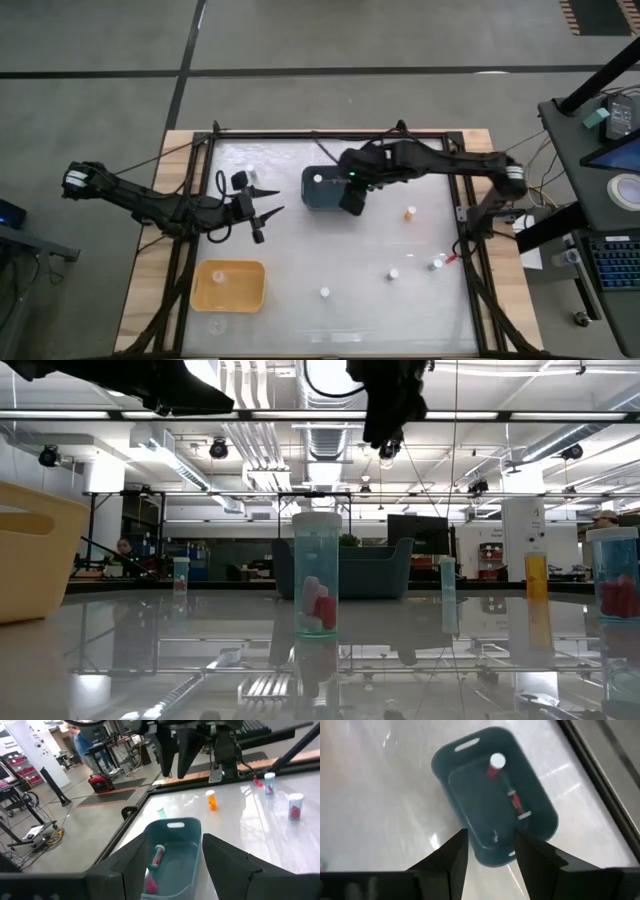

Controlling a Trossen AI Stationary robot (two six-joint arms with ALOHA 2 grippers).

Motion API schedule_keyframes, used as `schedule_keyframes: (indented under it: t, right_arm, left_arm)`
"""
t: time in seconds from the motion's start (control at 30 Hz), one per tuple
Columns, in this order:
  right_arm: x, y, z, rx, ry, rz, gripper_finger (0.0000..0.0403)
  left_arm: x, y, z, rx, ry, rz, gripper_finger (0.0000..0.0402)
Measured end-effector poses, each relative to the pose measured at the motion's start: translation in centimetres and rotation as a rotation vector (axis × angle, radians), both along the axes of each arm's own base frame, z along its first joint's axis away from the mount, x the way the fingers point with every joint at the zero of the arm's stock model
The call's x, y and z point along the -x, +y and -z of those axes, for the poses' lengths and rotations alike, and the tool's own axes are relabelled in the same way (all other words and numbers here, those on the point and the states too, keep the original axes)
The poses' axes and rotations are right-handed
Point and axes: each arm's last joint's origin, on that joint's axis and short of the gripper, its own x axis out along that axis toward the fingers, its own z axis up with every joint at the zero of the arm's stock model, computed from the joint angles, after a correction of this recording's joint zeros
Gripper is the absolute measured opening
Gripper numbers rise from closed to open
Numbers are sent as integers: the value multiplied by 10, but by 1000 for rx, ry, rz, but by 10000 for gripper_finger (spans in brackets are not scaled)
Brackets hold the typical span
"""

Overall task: Pick and place medicine bottles into bin by pill shape (circle, oval)
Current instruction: Put the green tablet bottle into the yellow bin

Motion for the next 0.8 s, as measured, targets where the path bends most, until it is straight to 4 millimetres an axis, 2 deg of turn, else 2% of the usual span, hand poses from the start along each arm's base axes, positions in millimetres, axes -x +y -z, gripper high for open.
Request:
schedule_keyframes:
  t: [0.37, 0.57, 0.8]
  right_arm:
    - [48, -5, 19, 210, -143, 206, 150]
    - [71, -17, 39, 171, -184, 368, 150]
    - [95, -38, 72, 135, -142, 539, 165]
  left_arm:
    - [0, 0, -3, 2, -32, 1, 173]
    - [0, 0, -3, 2, -32, 1, 173]
    - [0, 0, -3, 2, -32, 1, 173]
